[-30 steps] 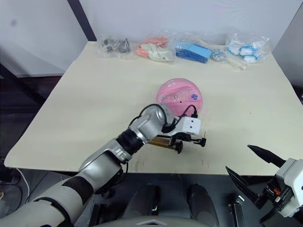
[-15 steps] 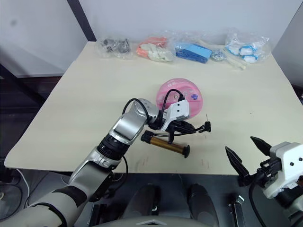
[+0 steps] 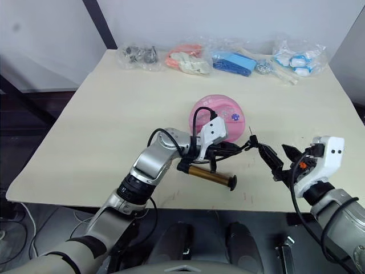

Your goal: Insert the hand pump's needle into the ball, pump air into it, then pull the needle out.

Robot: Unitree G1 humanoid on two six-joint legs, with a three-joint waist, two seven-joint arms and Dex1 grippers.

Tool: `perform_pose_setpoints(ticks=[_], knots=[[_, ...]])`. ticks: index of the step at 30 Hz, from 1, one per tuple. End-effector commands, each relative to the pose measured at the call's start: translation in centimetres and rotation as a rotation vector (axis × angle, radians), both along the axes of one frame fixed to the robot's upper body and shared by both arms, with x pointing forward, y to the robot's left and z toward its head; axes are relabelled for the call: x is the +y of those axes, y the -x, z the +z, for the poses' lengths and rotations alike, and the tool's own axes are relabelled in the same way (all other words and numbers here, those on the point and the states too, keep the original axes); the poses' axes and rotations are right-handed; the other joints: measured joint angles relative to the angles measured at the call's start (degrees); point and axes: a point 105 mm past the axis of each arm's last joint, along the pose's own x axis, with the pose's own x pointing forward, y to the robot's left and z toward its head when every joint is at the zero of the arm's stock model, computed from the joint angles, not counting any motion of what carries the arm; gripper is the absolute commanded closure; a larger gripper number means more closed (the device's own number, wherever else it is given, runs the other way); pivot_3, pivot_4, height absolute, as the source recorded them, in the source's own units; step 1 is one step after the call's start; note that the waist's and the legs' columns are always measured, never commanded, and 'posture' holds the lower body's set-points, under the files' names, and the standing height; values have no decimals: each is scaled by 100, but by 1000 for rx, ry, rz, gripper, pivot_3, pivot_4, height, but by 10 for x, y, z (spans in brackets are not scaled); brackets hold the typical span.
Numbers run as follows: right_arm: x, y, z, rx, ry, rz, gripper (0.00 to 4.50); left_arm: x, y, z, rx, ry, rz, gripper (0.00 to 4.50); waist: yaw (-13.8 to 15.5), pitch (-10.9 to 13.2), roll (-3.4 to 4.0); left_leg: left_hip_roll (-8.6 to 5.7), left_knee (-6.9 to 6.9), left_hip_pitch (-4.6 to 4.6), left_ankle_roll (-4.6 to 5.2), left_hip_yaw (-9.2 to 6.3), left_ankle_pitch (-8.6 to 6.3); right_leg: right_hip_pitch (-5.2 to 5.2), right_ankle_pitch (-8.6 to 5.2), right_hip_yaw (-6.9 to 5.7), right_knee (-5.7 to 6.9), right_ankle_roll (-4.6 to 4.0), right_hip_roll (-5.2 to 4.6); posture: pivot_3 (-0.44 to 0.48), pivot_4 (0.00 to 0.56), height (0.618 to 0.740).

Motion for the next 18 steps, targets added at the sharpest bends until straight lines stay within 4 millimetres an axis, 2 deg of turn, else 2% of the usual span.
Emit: perform_pose_setpoints(ticks=[1,11,14,15,18], knots=[[8,-7,10,1,-50,79,0,-5,5,16,-47,47,-27,4332,-9,0,0,0,0,1,0,0,0,0,0,0,0,-1,0,0,150,740],[15,-17,5,79,-99,208,0,-3,6,16,-50,43,-26,4332,9,0,0,0,-2,-4,2,-1,-1,0,7,-2,-5,0,0,0,150,740],[15,-21,8,78,-105,225,779,-3,7,16,-50,39,-29,4500,5,0,0,1,-1,0,2,-2,-1,0,7,-3,-2,0,1,0,150,740],[15,-21,9,75,-101,228,1164,-3,7,16,-50,38,-29,4500,5,0,0,1,-1,0,2,-2,-1,0,6,-3,0,0,1,0,150,740],[15,-24,9,75,-98,224,1164,-2,7,16,-50,36,-29,4500,6,0,0,2,-2,-2,2,-5,-1,-1,7,-5,0,0,2,0,150,740]])
